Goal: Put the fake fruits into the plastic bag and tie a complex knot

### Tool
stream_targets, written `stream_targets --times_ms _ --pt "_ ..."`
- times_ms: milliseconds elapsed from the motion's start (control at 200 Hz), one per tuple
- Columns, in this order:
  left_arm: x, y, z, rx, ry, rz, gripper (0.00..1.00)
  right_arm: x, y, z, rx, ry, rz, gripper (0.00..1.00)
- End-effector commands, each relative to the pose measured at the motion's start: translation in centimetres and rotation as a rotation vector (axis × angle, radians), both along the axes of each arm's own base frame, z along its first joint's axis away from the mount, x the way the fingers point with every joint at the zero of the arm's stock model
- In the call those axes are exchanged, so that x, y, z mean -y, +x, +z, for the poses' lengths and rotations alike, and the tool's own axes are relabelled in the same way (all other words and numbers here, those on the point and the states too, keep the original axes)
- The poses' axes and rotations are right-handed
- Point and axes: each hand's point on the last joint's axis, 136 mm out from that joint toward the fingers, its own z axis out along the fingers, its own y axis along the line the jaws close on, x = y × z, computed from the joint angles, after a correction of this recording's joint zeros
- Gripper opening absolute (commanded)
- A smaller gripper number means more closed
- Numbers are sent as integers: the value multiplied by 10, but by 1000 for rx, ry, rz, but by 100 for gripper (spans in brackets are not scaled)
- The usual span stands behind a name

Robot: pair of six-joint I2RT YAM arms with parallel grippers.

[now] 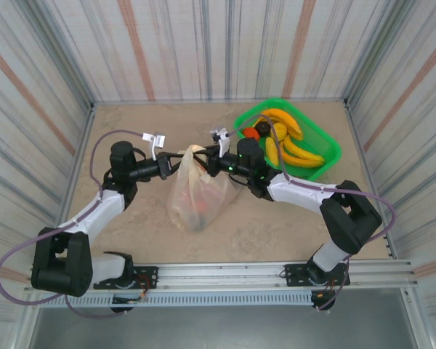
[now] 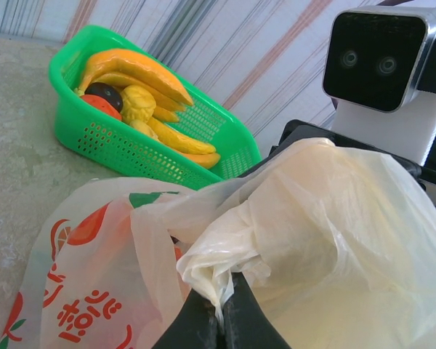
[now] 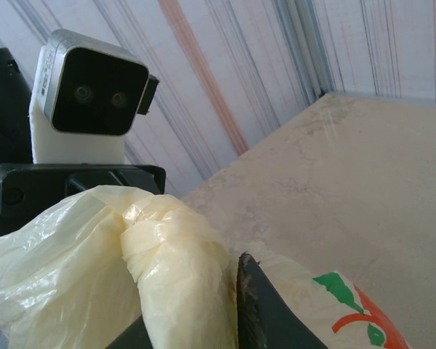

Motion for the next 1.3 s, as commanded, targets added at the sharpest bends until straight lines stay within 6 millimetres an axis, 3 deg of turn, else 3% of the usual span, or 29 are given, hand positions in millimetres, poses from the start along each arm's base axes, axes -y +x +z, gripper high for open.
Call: stream_targets --times_ms 0,250,416,771,1037,1297 --pt "4 -5 18 66 -3 -31 0 2 -4 9 26 7 0 24" --pt "4 -5 15 59 8 -28 0 14 -4 7 30 -17 -18 42" --pt "4 -5 14 59 12 -28 0 25 -9 7 29 -61 -16 61" --pt "5 -4 12 59 14 -34 0 77 -17 18 11 -149 -58 100" --pt "5 -3 12 59 14 -36 0 113 -20 38 -79 -138 -71 99" --pt "5 -2 12 55 14 -32 0 106 -30 32 -65 -134 2 99"
